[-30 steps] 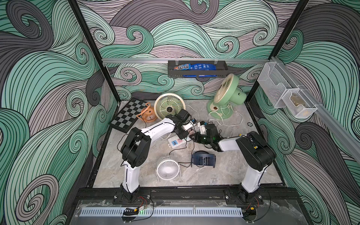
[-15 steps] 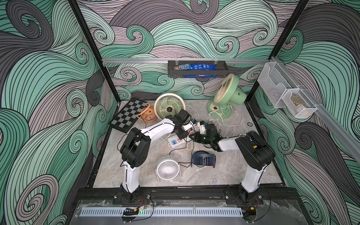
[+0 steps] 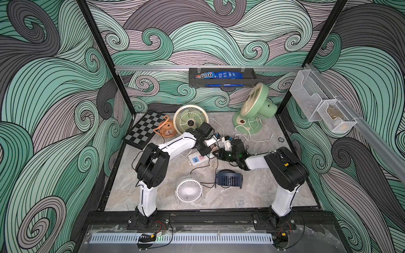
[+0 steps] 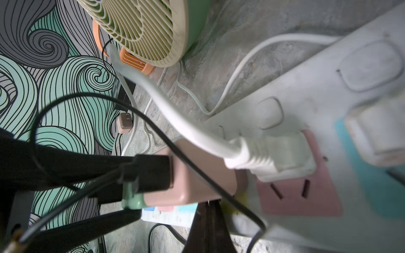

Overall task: Unplug the desk fan from the power strip
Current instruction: Remove the plug from the socket.

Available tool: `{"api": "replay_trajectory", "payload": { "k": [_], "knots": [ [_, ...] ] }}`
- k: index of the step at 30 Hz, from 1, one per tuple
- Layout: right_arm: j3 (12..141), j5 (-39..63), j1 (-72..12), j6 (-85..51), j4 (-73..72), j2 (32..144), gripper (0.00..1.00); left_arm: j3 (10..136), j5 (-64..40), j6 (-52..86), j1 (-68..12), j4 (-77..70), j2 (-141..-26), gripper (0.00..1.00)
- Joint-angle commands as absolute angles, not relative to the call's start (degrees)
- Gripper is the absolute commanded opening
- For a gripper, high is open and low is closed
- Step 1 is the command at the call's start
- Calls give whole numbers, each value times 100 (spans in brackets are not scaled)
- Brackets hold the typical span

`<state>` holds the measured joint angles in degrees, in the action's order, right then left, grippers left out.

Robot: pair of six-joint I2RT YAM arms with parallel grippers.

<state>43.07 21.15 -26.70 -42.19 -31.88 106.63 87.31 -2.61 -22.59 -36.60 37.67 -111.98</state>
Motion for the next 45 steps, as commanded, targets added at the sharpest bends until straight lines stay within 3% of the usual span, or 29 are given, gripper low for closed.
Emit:
{"api": "replay_trajectory", "payload": {
  "k": [1, 5, 11, 18, 24, 33, 45],
  "knots": [
    [4184, 1881, -2645, -4145, -2374, 10970, 1, 8646, 356, -2397, -3684, 3605, -11003, 0],
    [4197, 1885, -2638, -4153, -2380, 11001, 1, 8595, 374, -2513, -3706, 3561, -10907, 0],
    [4186, 1873, -2642, -4153, -2380, 10996, 1, 9100, -825, -2017, -3434, 4309, -11160, 0],
    [4185, 1872, -2643, -4185, -2408, 11013, 1, 8481, 63, -2399, -3617, 3479, -10789, 0],
    [4215, 1886, -2653, -4195, -2406, 11068, 1, 8773, -434, -2122, -3478, 3928, -10986, 0],
    [4244, 1906, -2650, -4201, -2412, 11091, 1, 8260, 463, -2600, -3673, 3259, -10632, 0],
    [4356, 1887, -2653, -4131, -2295, 11051, 1, 8783, -773, -2189, -3133, 4025, -10559, 0]
  ]
}}
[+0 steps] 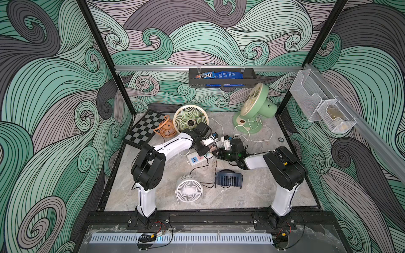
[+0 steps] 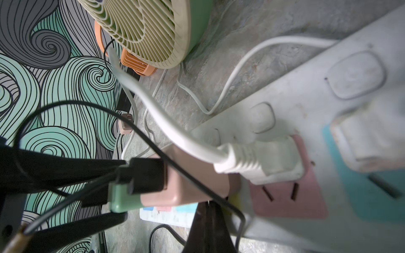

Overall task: Unplug the desk fan from the power strip
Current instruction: Remove the plug from the socket.

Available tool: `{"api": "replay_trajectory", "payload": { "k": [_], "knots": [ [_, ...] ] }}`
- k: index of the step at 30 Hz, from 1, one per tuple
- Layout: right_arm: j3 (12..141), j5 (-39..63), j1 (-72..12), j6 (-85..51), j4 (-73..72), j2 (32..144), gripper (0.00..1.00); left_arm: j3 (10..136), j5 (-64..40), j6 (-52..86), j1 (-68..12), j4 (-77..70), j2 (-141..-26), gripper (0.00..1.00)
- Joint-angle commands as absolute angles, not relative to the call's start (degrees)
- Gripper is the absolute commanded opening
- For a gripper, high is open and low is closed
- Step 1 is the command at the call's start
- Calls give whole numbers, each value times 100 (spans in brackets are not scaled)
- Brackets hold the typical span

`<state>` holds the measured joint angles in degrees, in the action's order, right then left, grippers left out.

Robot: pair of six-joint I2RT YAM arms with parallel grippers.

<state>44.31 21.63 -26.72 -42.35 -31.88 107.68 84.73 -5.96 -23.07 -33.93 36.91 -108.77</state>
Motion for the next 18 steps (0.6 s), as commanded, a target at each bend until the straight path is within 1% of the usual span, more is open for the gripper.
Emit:
{"api": "replay_trajectory", "payload": {
  "k": [1, 14, 18],
  "knots": [
    [4379, 1894, -2652, -4119, -2283, 11053, 1, 8815, -856, -2169, -3073, 4091, -10531, 0],
    [4520, 1904, -2646, -4098, -2137, 10964, 1, 8830, -1536, -2110, -2259, 4426, -9784, 0],
    [4567, 1995, -2647, -4081, -2118, 10836, 1, 8775, -1708, -2145, -2178, 4562, -9589, 0]
  ]
}}
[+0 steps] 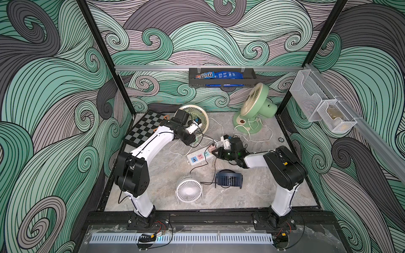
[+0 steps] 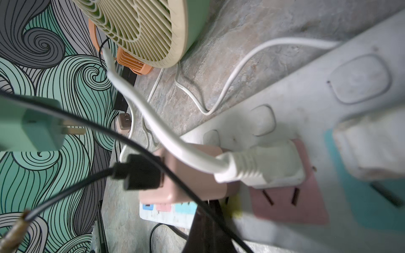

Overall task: Unplug the desk fan from the power strip
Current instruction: Place the plug at the center of the board.

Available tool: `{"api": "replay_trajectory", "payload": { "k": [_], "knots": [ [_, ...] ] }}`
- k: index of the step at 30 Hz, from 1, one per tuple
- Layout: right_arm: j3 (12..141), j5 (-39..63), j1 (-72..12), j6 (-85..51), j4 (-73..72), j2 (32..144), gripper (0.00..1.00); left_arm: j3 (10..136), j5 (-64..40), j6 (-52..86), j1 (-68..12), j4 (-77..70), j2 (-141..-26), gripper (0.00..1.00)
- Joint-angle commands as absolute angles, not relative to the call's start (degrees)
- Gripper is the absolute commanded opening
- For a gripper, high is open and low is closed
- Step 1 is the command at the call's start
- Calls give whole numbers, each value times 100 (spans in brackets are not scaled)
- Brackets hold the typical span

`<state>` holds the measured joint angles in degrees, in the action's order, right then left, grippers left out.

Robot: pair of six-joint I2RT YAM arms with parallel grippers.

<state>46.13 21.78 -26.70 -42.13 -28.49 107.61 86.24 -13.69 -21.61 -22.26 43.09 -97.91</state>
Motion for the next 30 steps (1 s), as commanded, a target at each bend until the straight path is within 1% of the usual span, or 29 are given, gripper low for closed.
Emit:
{"api": "replay_trajectory", "payload": {
  "k": [1, 6, 11, 15, 19, 25, 30],
  "knots": [
    [4579, 2042, -2647, -4061, -2118, 10774, 1, 8758, -1769, -2157, -2179, 4596, -9552, 0],
    [4585, 2110, -2614, -3916, -2026, 10114, 1, 8693, -2202, -2269, -2184, 4643, -9366, 0],
    [4545, 2200, -2310, -3821, -1824, 9357, 2, 8788, -2582, -2233, -2234, 4592, -9254, 0],
    [4517, 2290, -2024, -3633, -1480, 8782, 4, 8928, -2815, -2361, -2413, 4904, -9174, 0],
    [4395, 2144, -1762, -3541, -1277, 8263, 4, 8941, -3191, -2833, -2711, 5456, -8950, 0],
    [4291, 1994, -1534, -3495, -1211, 7977, 4, 9112, -3333, -3419, -3077, 6480, -8730, 0],
    [4206, 2101, -1529, -3628, -1338, 7920, 4, 8867, -3286, -3874, -3166, 7095, -8436, 0]
  ]
}}
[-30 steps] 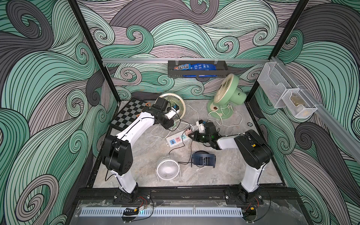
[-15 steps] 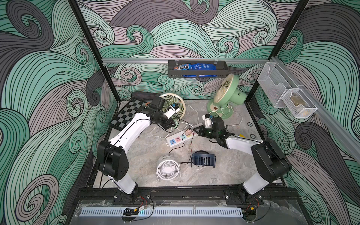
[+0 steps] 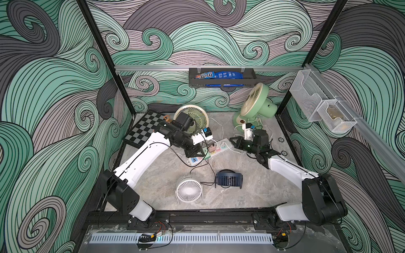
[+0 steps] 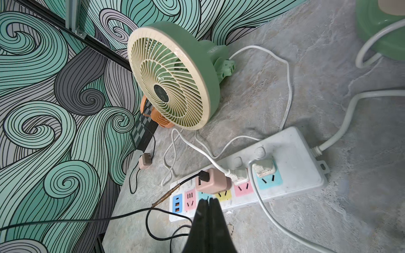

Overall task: Unplug the desk fan from the power strip
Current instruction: Place the plug at the center of the board.

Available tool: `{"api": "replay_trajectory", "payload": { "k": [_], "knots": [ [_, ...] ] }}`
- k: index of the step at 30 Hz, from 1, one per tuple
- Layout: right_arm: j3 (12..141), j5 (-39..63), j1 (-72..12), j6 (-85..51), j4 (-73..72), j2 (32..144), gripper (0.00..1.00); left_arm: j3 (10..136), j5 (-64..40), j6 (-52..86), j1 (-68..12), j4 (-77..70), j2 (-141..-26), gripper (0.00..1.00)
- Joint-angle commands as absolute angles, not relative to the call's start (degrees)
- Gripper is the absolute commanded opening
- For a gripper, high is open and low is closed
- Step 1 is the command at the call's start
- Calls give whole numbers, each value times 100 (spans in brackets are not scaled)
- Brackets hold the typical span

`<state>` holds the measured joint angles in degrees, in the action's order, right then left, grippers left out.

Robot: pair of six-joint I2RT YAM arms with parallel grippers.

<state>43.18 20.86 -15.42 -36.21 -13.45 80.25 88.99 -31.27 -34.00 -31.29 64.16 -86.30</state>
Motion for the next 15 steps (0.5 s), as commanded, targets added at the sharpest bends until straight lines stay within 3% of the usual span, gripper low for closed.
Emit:
{"api": "replay_trajectory", "payload": {
  "k": [1, 9, 15],
  "knots": [
    [4172, 2115, -1534, -3641, -1369, 7907, 4, 8797, -3249, -3957, -3174, 7219, -8358, 0],
    [3950, 2129, -1578, -3740, -1483, 7758, 5, 8345, -2005, -3913, -3055, 7547, -7631, 0],
    [3936, 2118, -1652, -3744, -1492, 7743, 5, 8022, -1670, -3986, -2237, 7413, -7250, 0]
  ]
}}
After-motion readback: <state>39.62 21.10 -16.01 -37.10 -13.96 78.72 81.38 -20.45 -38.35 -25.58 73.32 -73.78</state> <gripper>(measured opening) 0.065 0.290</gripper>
